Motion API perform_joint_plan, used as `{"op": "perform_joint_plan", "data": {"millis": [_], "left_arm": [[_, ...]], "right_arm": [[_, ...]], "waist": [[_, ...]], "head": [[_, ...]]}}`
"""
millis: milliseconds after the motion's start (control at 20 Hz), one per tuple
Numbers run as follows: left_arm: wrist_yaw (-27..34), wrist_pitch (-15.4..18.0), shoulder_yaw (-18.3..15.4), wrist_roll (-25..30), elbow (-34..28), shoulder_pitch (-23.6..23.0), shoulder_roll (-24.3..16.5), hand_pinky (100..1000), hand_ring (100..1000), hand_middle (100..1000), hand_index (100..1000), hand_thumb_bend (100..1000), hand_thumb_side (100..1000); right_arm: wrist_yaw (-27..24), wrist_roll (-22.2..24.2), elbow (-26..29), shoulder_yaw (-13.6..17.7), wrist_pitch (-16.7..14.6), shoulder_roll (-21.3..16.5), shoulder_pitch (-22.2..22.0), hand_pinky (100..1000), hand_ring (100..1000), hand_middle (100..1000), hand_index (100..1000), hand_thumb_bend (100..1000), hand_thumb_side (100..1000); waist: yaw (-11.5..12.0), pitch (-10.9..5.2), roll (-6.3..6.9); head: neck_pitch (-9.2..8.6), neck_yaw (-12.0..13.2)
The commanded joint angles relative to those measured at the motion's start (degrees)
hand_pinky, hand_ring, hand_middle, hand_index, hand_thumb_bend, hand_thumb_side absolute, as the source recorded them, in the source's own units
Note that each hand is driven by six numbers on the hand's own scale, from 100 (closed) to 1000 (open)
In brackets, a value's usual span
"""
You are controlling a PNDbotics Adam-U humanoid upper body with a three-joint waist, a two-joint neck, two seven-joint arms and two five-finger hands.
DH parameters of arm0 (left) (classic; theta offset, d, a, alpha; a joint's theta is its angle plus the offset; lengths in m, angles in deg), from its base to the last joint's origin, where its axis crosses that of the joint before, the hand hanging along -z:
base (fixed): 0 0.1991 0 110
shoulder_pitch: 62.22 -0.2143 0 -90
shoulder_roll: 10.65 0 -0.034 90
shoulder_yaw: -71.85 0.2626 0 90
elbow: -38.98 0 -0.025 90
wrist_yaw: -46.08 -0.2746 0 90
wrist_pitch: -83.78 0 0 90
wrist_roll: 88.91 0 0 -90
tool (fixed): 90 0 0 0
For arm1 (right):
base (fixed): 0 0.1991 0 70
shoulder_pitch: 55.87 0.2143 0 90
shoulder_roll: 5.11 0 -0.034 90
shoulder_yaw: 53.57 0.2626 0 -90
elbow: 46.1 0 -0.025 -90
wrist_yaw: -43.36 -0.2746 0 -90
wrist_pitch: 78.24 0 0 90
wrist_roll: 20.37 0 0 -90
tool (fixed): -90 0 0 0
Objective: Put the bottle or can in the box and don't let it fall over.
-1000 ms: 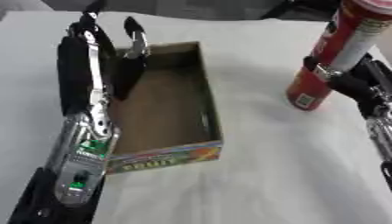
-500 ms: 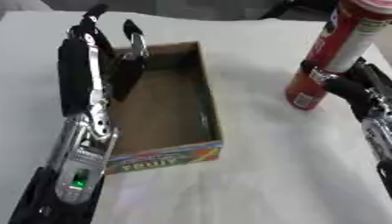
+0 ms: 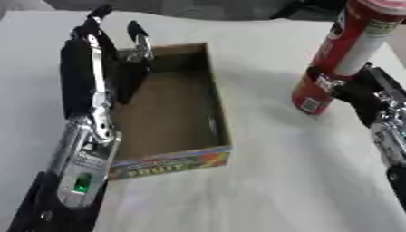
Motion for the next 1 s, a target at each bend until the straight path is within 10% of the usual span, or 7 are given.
{"op": "perform_joint_plan", "data": {"millis": [50, 550, 1000], "left_arm": [[0.6, 1.3, -0.3, 0.0, -0.8, 1.0, 0.0, 563, 561, 305, 917, 100, 713], [4.8, 1.6, -1.6, -5.6, -11.5, -2.1, -2.4, 687, 702, 488, 899, 100, 770], [20.1, 2.3, -7.5, -11.3, -23.6, -13.8, -14.3, 846, 933, 798, 844, 100, 749]], "right_arm": [[-1.6, -0.3, 0.6, 0.4, -0.1, -2.1, 0.4, 1000, 1000, 852, 783, 160, 122], [-3.8, -3.1, 4.2, 1.3, 0.3, -4.2, -1.2, 1000, 1000, 874, 725, 100, 114], [-5.9, -6.4, 12.2, 3.1, 1.6, -9.2, -5.4, 1000, 1000, 856, 702, 100, 105]], "waist": [[-0.1, -1.45, -0.03], [0.9, -2.59, -0.20], [2.7, -4.64, -0.46]], "head": [[-0.51, 0.0], [0.39, -0.8], [2.65, -3.4]]}}
